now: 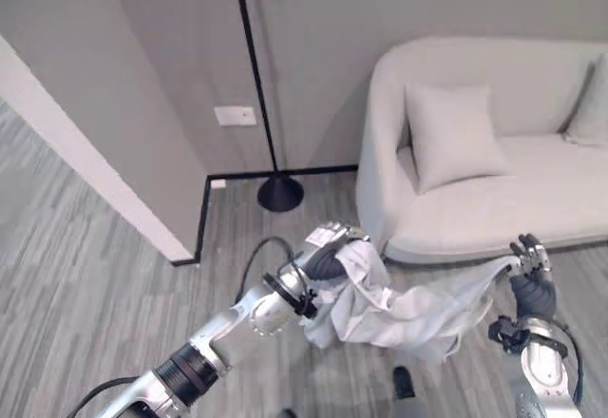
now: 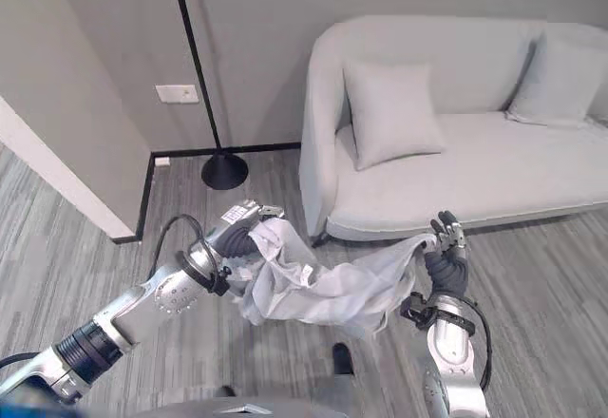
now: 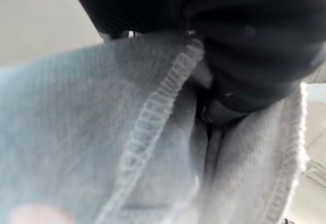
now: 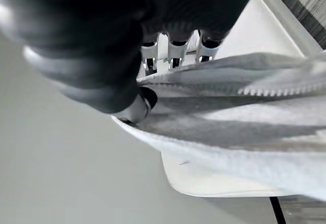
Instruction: Hang the clothes on the sofa on the clothes rack.
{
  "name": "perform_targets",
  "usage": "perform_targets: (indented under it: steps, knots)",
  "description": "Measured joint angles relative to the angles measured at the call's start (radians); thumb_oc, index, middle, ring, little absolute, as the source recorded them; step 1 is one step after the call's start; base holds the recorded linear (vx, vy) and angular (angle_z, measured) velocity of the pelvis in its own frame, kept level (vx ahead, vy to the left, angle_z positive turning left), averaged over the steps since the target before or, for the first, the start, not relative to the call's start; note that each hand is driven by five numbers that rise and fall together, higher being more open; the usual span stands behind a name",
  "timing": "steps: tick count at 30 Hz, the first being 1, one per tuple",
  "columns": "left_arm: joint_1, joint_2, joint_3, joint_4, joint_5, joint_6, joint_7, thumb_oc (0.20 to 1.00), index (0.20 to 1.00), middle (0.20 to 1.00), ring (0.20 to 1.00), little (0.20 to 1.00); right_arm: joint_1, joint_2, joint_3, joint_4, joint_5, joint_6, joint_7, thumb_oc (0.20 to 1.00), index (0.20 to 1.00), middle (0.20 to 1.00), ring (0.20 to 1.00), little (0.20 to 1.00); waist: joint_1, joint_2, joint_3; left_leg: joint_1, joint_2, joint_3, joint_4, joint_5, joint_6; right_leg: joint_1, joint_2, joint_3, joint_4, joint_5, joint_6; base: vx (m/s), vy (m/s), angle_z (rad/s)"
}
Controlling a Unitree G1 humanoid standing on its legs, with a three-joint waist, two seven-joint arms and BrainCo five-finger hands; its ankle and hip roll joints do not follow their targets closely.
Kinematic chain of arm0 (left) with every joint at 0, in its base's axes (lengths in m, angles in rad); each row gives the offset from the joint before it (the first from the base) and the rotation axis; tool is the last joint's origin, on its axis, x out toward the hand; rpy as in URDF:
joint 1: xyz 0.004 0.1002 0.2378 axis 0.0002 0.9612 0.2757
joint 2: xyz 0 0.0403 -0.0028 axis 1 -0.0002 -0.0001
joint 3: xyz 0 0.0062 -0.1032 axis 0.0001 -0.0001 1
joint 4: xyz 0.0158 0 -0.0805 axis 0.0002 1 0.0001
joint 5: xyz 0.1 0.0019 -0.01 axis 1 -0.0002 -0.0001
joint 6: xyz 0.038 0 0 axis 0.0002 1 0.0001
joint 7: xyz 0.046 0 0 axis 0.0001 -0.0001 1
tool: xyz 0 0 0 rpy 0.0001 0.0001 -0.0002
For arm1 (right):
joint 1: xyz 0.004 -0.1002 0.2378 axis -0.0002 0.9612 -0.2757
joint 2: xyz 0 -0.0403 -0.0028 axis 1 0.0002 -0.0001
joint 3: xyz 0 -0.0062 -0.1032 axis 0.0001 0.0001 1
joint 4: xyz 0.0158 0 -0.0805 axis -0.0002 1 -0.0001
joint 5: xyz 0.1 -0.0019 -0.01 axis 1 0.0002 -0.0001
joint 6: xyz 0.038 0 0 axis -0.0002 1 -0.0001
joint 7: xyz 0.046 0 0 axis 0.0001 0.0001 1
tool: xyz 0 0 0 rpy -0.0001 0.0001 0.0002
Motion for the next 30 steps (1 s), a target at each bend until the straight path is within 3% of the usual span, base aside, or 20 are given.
perform_targets:
  steps: [2,3,4,5,6,8,13,18,22,23,24,27,30]
  knots:
    - [0.111,-0.106,0.176,0.09,-0.049,0.022,-0.031,0.2,0.2,0.2,0.2,0.2,-0.029,-0.044,0.143,0.105,0.037,0.047,0.135,0.2,0.2,0.2,0.2,0.2,0.06,-0.05,0.065,0.126,0.029,0.025,0.059,0.016,-0.012,0.126,0.039,-0.053,-0.019,-0.001,-0.003,-0.08,-0.033,-0.72]
    - [0.23,-0.163,0.276,0.164,-0.084,0.063,-0.033,0.2,0.2,0.2,0.2,0.2,0.031,-0.042,0.287,0.15,0.036,0.071,0.216,0.2,0.2,0.2,0.2,0.2,0.132,-0.067,0.071,0.208,0.087,0.022,0.13,-0.026,-0.052,0.246,0.097,-0.081,-0.04,-0.033,-0.037,-0.13,-0.078,-0.68]
    - [0.26,-0.15,0.287,0.162,-0.084,0.066,-0.033,0.2,0.2,0.2,0.2,0.2,0.062,-0.035,0.313,0.149,0.036,0.072,0.232,0.2,0.2,0.2,0.2,0.2,0.152,-0.07,0.068,0.218,0.108,0.016,0.142,-0.058,-0.063,0.266,0.113,-0.098,-0.033,-0.075,-0.045,-0.18,-0.098,-0.23]
    - [0.278,-0.131,0.293,0.154,-0.084,0.065,-0.033,0.2,0.2,0.2,0.2,0.2,0.082,-0.024,0.325,0.154,0.036,0.074,0.245,0.2,0.2,0.2,0.2,0.2,0.167,-0.085,0.063,0.219,0.117,0.01,0.145,-0.098,-0.095,0.264,0.118,-0.105,-0.021,-0.142,-0.044,-0.2,-0.108,0.11]
    - [0.287,-0.118,0.295,0.177,-0.086,0.068,-0.031,0.2,0.2,0.2,0.2,0.2,0.086,0.007,0.33,0.203,0.04,0.076,0.254,0.2,0.2,0.2,0.2,0.2,0.187,-0.122,0.065,0.215,0.115,0.01,0.166,-0.089,-0.104,0.264,0.113,-0.114,-0.022,-0.196,-0.057,-0.08,-0.031,0.18]
    - [0.329,-0.105,0.254,0.225,-0.111,0.108,-0.044,0.2,0.2,0.2,0.2,0.2,0.087,0.046,0.298,0.268,0.078,0.091,0.248,0.2,0.2,0.2,0.2,0.2,0.177,-0.112,0.071,0.193,0.171,-0.021,0.169,-0.067,-0.128,0.272,0.171,-0.117,-0.021,-0.2,-0.074,-0.04,-0.024,0.19]
    - [0.357,-0.153,0.231,0.224,-0.11,0.11,-0.056,0.2,0.2,0.2,0.2,0.2,0.117,-0.026,0.274,0.254,0.115,0.091,0.239,0.2,0.2,0.2,0.2,0.2,0.158,-0.086,0.09,0.187,0.216,-0.071,0.153,-0.046,-0.15,0.29,0.223,-0.142,-0.039,-0.197,-0.095,-0.01,-0.025,0.11]
    - [0.349,-0.154,0.248,0.224,-0.109,0.11,-0.033,0.2,0.2,0.2,0.2,0.2,0.115,-0.052,0.254,0.21,0.115,0.081,0.239,0.2,0.2,0.2,0.2,0.2,0.152,-0.073,0.098,0.157,0.229,-0.141,0.18,-0.046,-0.15,0.296,0.247,-0.15,-0.039,-0.197,-0.113,0.01,-0.014,0.12]
    - [0.325,-0.156,0.243,0.224,-0.102,0.109,0.001,0.2,0.2,0.2,0.2,0.2,0.097,-0.061,0.237,0.209,0.113,0.067,0.217,0.2,0.2,0.2,0.2,0.2,0.153,-0.048,0.118,0.099,0.23,-0.197,0.258,-0.072,-0.162,0.29,0.237,-0.152,-0.027,-0.201,-0.128,0.07,0.075,0.24]
    - [0.306,-0.156,0.243,0.224,-0.102,0.109,0.005,0.2,0.2,0.2,0.2,0.2,0.092,-0.064,0.236,0.209,0.113,0.065,0.214,0.263,0.263,0.263,0.263,0.263,0.154,-0.046,0.122,0.082,0.225,-0.203,0.266,-0.073,-0.161,0.279,0.235,-0.153,-0.025,-0.201,-0.128,0.2,0.165,0.24]
    - [0.298,-0.155,0.245,0.223,-0.102,0.109,0.012,0.2,0.2,0.2,0.2,0.2,0.084,-0.066,0.235,0.209,0.112,0.065,0.213,1.0,1.0,1.0,1.0,1.0,0.155,-0.05,0.126,0.087,0.217,-0.205,0.259,-0.069,-0.156,0.279,0.236,-0.152,-0.023,-0.2,-0.129,0.23,0.197,0.21]
    - [0.264,-0.137,0.229,0.224,-0.099,0.108,0.035,0.2,0.2,0.2,0.2,0.2,0.056,-0.068,0.234,0.239,0.046,0.07,0.148,1.0,1.0,1.0,1.0,1.0,0.156,-0.049,0.144,0.058,0.201,-0.225,0.264,-0.067,-0.153,0.272,0.2,-0.146,-0.029,-0.202,-0.129,0.18,0.142,0.22]
    - [0.199,-0.13,0.215,0.212,-0.08,0.109,0.083,0.2,0.2,0.2,0.2,0.2,0.006,-0.064,0.232,0.28,-0.098,0.122,0.034,1.0,1.0,1.0,1.0,1.0,0.163,-0.044,0.155,0.037,0.165,-0.22,0.241,-0.054,-0.134,0.248,0.176,-0.144,-0.04,-0.205,-0.122,0.31,0.2,0.11]
